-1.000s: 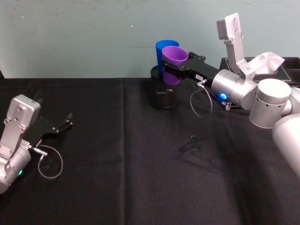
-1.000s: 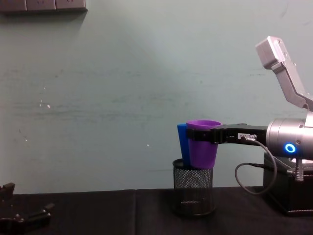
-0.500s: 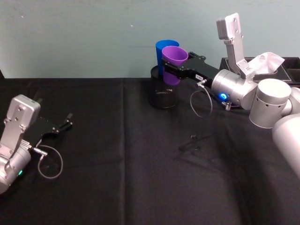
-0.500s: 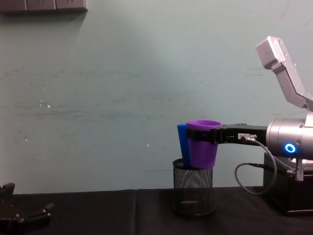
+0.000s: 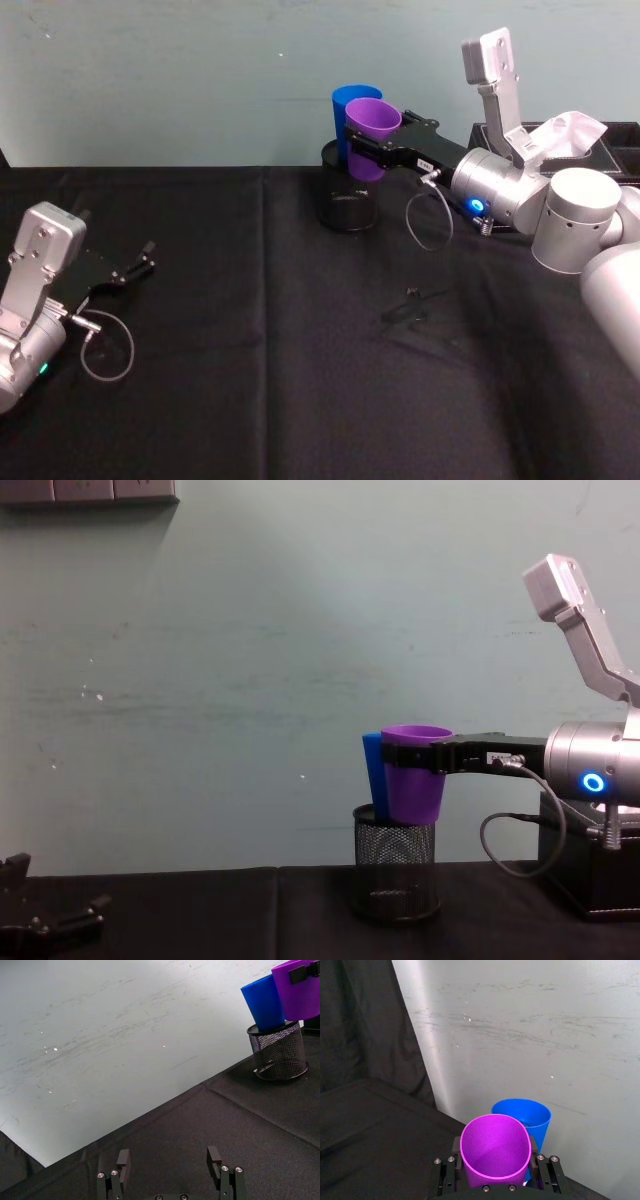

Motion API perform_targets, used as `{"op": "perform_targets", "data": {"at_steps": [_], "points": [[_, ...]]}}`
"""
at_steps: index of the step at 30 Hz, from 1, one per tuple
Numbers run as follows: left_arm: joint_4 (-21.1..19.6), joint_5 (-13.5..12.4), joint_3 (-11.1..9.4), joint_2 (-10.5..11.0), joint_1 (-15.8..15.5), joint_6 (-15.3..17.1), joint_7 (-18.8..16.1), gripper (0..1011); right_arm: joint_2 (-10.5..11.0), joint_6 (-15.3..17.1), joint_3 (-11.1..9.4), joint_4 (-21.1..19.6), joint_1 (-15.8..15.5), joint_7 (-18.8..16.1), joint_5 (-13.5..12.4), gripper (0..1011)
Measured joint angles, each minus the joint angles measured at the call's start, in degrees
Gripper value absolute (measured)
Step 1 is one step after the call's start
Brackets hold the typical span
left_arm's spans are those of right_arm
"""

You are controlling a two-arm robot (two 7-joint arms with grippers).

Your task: Pick up one cup with a gripper and tap it against the other cup.

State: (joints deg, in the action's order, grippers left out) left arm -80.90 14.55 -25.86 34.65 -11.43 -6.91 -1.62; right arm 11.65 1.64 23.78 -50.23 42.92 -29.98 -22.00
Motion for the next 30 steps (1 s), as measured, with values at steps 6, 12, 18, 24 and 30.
{"op": "perform_targets", "data": {"at_steps": [6,12,18,24,30], "points": [[0.00,0.00,0.00,0.00,0.00,0.00,0.00,1000,0.00,0.00,0.00,0.00,0.00,0.00,0.00,724],[0.00,0.00,0.00,0.00,0.00,0.00,0.00,1000,0.00,0.00,0.00,0.00,0.00,0.00,0.00,724],[0.00,0.00,0.00,0.00,0.00,0.00,0.00,1000,0.00,0.00,0.00,0.00,0.00,0.00,0.00,724],[0.00,0.00,0.00,0.00,0.00,0.00,0.00,1000,0.00,0.00,0.00,0.00,0.00,0.00,0.00,724],[0.00,0.00,0.00,0.00,0.00,0.00,0.00,1000,0.00,0.00,0.00,0.00,0.00,0.00,0.00,724]]}}
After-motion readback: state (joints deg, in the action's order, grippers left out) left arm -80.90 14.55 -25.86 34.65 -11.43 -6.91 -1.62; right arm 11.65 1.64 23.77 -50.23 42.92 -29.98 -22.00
